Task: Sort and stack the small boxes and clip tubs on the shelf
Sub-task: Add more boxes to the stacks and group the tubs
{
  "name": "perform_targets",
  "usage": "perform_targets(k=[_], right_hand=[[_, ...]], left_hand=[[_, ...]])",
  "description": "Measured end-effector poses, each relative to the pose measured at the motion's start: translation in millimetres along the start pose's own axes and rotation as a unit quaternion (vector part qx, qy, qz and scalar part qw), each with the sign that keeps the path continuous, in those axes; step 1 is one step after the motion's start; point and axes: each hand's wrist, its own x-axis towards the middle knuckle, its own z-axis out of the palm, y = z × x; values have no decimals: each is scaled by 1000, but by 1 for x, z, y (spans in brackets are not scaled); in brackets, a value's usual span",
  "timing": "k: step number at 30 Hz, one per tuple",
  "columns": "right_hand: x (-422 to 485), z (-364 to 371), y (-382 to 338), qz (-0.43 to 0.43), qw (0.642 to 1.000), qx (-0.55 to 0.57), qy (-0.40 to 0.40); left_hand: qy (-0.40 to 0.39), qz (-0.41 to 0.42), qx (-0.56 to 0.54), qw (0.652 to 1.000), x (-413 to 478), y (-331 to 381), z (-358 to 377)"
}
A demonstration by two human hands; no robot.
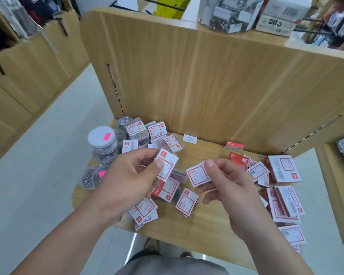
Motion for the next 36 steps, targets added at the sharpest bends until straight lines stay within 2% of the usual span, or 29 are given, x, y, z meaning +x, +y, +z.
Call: perform_targets(k=[9, 13, 19, 23, 26, 31, 36], right_hand=[[7, 3, 15, -23, 998, -33, 56], [24, 6, 14, -9, 997, -40, 65], [51, 26, 18, 29, 992, -113, 40], [64, 34, 21, 22, 987, -147, 55], [75, 28, 23, 15, 984, -162, 72], [91, 20, 36, 24, 977, -184, 104], [102, 21, 41, 12, 949, -310, 62]], left_hand=[[101, -2, 42, 994, -6, -25, -40], [100, 5, 63, 993, -10, -32, -44], [99, 12, 109, 989, -10, -42, -40], [72, 21, 111, 991, -9, -47, -33], [87, 41, 135, 986, -4, -43, -32], [90, 81, 238, 964, 18, -25, -27], [81, 149, 413, 895, 56, -8, -4]])
